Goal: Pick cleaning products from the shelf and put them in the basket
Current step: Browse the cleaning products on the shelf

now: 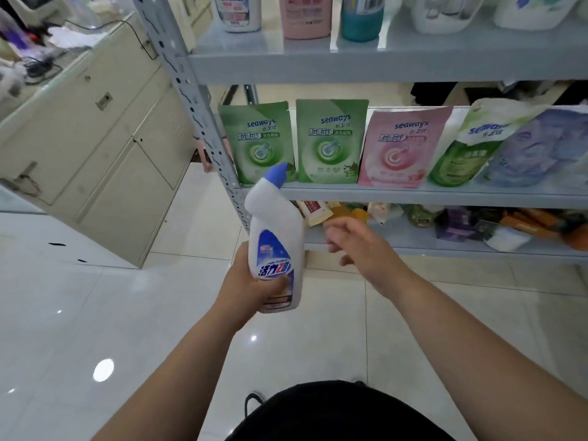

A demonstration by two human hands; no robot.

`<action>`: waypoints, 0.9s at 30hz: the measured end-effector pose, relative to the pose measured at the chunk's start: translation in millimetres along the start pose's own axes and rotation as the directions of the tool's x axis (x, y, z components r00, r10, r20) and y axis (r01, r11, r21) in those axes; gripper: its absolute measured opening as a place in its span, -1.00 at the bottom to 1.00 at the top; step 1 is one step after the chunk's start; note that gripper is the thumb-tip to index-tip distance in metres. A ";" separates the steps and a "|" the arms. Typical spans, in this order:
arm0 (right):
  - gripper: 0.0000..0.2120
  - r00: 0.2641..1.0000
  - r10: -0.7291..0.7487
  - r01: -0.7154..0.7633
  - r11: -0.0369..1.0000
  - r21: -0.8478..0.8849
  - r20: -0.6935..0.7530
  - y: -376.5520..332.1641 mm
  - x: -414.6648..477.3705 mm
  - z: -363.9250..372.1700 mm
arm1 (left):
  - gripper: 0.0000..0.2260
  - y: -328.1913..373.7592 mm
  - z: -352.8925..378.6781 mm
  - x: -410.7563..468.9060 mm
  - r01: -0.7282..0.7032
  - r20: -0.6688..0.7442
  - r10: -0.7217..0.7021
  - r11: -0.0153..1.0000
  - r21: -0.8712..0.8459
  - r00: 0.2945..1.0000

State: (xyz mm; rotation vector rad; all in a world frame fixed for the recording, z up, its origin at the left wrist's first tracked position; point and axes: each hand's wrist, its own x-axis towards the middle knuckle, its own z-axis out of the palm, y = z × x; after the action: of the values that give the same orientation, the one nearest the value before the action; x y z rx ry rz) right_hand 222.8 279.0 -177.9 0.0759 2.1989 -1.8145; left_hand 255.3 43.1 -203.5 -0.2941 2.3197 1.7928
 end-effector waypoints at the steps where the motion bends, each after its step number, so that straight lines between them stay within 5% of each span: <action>1: -0.62 0.999 -0.011 0.013 0.999 0.051 -0.052 -9.6 7.3 -9.9 | -0.40 2.3 4.0 -1.2 -0.066 0.014 0.065 0.989 0.131 0.998; 4: -0.62 0.995 -0.073 0.077 0.995 0.063 -0.061 -42.3 24.3 -34.5 | -0.42 11.4 27.3 -4.8 -0.191 0.045 0.186 0.936 0.296 0.982; 10: -0.52 0.976 -0.201 0.179 0.960 -0.217 -0.084 -59.8 41.3 -57.5 | -0.35 27.8 61.4 -8.1 -0.273 0.057 0.279 0.846 0.458 0.959; 15: -0.58 0.826 -0.556 0.493 0.793 -0.358 -0.093 -58.5 40.3 -59.8 | -0.42 41.1 49.8 -11.6 -0.135 0.292 0.069 0.967 0.215 0.954; 19: -0.69 0.721 -0.689 0.619 0.688 -0.380 -0.072 -65.8 44.5 -61.4 | -0.46 41.6 44.3 -8.8 -0.028 0.408 0.001 0.998 0.059 0.913; 21: -0.71 0.736 -0.674 0.608 0.697 -0.379 -0.058 -73.9 50.9 -58.9 | -0.47 46.0 42.3 -3.8 -0.043 0.368 0.033 0.999 0.018 0.929; 24: -0.74 0.877 -0.478 0.451 0.859 -0.240 -0.061 -89.0 63.0 -53.5 | -0.49 61.1 32.3 10.3 -0.103 0.227 0.109 0.994 -0.035 0.968; 27: -0.63 0.944 -0.320 0.328 0.936 -0.127 0.080 -98.9 75.7 -49.8 | -0.54 82.9 15.0 31.3 -0.208 0.072 0.209 0.978 -0.028 0.975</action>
State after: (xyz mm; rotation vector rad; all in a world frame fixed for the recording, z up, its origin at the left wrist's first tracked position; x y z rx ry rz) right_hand 119.1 296.2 -94.6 -0.3867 2.4007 -1.7857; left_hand 203.0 77.0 -138.7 0.0152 2.3561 1.8866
